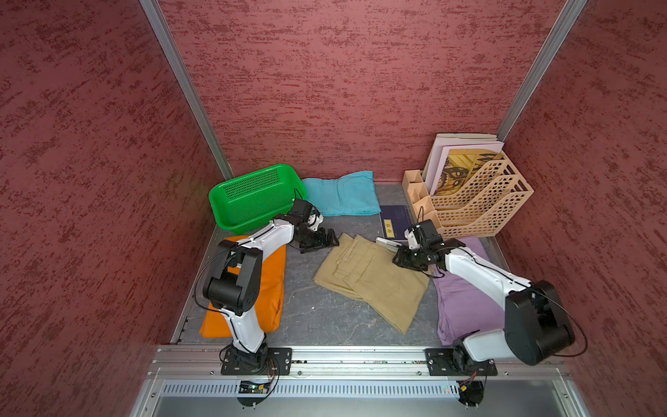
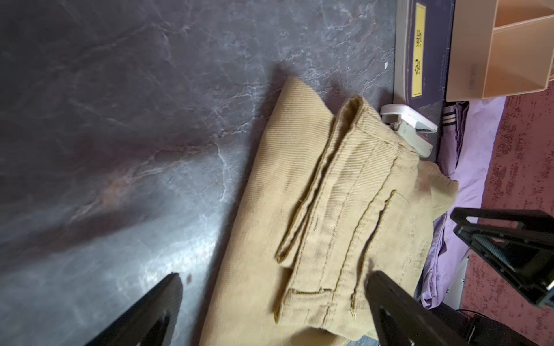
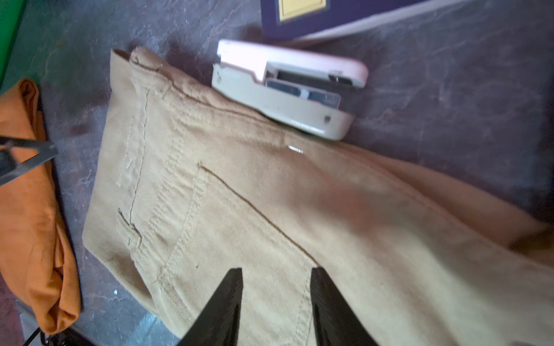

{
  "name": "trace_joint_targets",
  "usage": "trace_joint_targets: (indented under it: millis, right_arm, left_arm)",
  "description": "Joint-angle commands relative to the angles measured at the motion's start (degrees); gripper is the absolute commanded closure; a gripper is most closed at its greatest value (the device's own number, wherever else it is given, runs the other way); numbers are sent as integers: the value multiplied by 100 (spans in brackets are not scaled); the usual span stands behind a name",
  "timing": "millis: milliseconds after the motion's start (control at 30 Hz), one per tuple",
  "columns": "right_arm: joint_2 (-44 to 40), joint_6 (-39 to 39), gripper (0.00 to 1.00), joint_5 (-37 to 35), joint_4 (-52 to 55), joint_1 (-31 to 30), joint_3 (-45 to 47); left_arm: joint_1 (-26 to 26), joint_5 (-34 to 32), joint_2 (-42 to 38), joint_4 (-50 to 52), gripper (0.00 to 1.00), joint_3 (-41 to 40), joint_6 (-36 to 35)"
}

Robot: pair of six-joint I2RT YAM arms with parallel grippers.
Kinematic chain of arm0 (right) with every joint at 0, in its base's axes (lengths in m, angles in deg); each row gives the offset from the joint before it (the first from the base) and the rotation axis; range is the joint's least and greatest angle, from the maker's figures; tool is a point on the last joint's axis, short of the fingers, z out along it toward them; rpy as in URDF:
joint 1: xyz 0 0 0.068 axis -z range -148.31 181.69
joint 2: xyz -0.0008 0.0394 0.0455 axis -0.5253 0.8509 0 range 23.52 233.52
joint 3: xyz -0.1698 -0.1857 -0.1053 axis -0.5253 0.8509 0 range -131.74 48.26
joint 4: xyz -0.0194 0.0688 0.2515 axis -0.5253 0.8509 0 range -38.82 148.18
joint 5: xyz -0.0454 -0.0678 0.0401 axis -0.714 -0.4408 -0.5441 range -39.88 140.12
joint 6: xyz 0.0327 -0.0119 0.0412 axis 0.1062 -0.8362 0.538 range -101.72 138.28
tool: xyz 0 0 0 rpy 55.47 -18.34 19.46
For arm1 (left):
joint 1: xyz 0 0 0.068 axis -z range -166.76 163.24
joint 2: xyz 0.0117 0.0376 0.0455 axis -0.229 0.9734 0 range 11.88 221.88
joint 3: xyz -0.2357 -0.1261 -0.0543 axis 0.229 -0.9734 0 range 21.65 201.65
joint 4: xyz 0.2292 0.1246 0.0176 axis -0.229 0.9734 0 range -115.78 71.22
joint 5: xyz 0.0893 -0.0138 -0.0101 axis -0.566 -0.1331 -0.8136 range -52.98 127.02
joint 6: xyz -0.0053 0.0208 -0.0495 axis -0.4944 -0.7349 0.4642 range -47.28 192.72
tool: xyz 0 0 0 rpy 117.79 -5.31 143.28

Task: Put the folded long pants in the basket
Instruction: Pick up the long pant at the center of the board.

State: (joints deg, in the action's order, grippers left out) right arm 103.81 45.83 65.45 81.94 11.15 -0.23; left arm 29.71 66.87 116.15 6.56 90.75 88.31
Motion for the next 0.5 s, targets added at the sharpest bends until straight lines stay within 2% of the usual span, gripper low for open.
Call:
trace_joint_targets:
  millis: [0,67,233,467]
  right_arm:
    - [-342,80,56,269,14,-12,280]
    - [-504,116,55,311,-17,-15,416]
    - [-611,78,54,272,41,-7,542]
    - [-584,13,55,239,12,-12,545]
  left_arm:
    - [-117,542,275,-483,0,41,-56]
    - [-88,725,545,-478,2,86,-48]
    - [108,700,711,-484,4,-36,-119]
    - [384,651,720,-288,14,-55,-309]
